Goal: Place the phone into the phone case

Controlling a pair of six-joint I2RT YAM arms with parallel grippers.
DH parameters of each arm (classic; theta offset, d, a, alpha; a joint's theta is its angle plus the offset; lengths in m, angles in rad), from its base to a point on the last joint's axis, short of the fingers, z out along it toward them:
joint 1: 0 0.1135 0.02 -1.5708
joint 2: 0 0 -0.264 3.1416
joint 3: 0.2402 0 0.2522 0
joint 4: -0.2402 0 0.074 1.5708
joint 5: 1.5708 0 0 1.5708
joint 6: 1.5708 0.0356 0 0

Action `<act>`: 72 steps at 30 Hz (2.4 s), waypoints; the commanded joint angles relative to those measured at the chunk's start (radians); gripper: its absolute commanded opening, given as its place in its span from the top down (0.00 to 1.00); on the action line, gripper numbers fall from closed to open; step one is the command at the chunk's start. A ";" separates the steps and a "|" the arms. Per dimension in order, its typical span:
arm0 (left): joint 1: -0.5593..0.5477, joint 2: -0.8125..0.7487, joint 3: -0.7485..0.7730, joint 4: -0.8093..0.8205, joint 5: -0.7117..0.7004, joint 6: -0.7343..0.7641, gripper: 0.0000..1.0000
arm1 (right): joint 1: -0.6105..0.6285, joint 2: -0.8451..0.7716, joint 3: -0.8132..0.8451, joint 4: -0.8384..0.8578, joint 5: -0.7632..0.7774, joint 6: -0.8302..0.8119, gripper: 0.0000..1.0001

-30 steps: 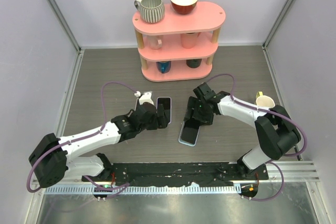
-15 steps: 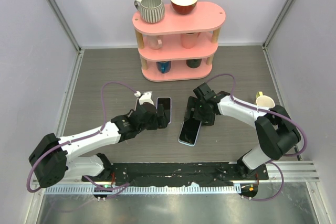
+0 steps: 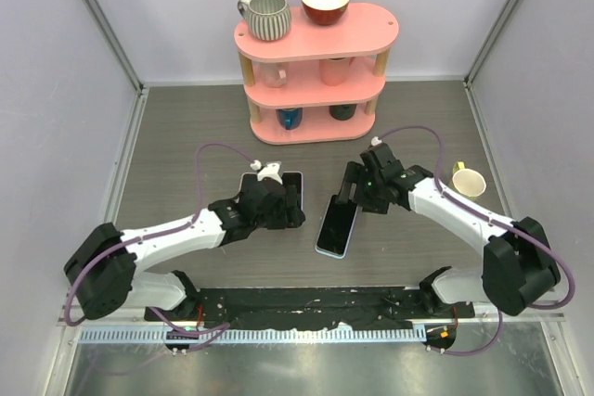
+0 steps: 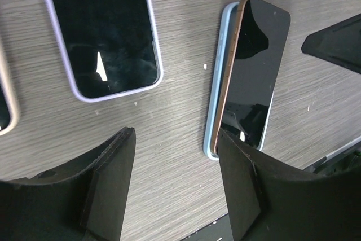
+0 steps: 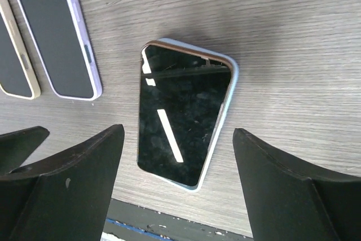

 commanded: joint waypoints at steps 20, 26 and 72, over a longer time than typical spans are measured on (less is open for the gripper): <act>-0.077 0.245 0.126 0.142 0.101 0.002 0.39 | -0.186 0.066 -0.300 0.367 -0.166 -0.111 0.70; -0.084 0.280 0.158 0.126 0.097 -0.001 0.39 | -0.187 0.125 -0.312 0.401 -0.158 -0.109 0.76; -0.190 0.321 0.176 0.215 -0.061 -0.050 0.49 | -0.191 0.086 -0.281 0.497 -0.178 -0.143 0.74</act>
